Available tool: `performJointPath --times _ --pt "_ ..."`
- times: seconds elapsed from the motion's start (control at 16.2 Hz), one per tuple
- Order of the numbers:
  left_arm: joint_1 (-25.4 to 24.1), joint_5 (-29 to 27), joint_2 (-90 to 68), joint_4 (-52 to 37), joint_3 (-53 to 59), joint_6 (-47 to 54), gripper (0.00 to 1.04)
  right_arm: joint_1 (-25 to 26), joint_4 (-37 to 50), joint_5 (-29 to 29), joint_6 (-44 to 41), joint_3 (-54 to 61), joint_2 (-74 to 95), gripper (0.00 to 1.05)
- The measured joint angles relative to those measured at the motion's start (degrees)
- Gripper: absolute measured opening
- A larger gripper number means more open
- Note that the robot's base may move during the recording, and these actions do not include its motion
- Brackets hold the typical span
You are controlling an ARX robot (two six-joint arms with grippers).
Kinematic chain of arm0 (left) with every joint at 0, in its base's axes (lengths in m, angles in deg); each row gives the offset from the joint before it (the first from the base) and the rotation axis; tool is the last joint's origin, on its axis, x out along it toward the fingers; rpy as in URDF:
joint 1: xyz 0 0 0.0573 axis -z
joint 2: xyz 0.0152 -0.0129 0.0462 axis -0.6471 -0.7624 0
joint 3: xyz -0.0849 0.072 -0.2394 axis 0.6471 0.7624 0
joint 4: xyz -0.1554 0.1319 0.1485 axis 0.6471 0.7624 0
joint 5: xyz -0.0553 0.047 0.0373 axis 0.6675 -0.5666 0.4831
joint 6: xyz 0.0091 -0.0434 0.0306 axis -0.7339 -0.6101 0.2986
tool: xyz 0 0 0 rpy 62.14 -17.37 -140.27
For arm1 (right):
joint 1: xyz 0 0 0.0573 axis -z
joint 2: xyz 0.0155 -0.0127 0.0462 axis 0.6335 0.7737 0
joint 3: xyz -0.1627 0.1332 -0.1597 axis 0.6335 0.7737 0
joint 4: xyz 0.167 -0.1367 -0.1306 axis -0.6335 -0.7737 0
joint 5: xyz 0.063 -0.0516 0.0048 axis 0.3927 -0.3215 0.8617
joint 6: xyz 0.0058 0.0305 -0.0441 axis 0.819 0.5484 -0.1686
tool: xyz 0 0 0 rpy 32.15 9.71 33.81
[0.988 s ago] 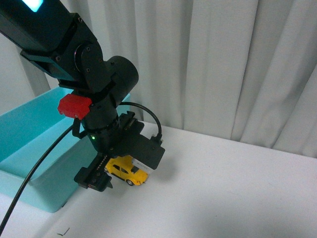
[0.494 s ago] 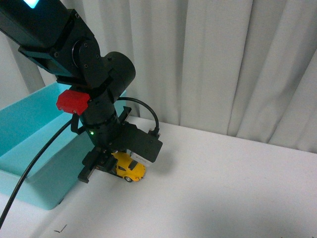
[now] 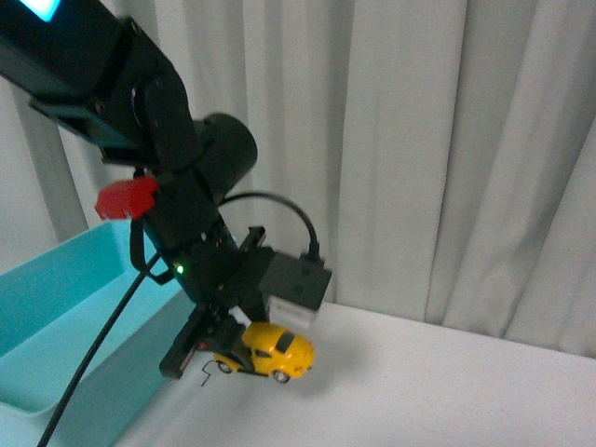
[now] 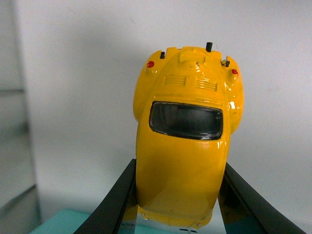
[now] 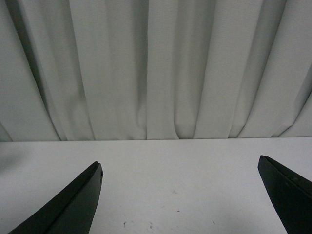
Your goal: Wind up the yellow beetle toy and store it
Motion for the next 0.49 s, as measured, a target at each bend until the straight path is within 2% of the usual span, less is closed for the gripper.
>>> performJointPath --times 0.12,0.25,0.37,0.49 --pt "-1.88 8.94 6.51 1.16 -2.89 -6.14 0.40 0.00 0.02 0.00 0.00 0.00 0.00 0.98" --pt "-6.03 14.25 10.32 3.10 -7.32 -13.51 0.40 0.00 0.00 -0.02 0.00 0.00 0.00 0.98" --pt "-10.16 14.14 10.08 4.24 -11.56 -20.57 0.40 0.00 0.00 -0.02 0.02 0.00 0.00 0.98" --pt "-13.90 10.19 8.24 5.70 -14.93 -27.50 0.40 0.00 0.00 0.00 0.02 0.00 0.00 0.98"
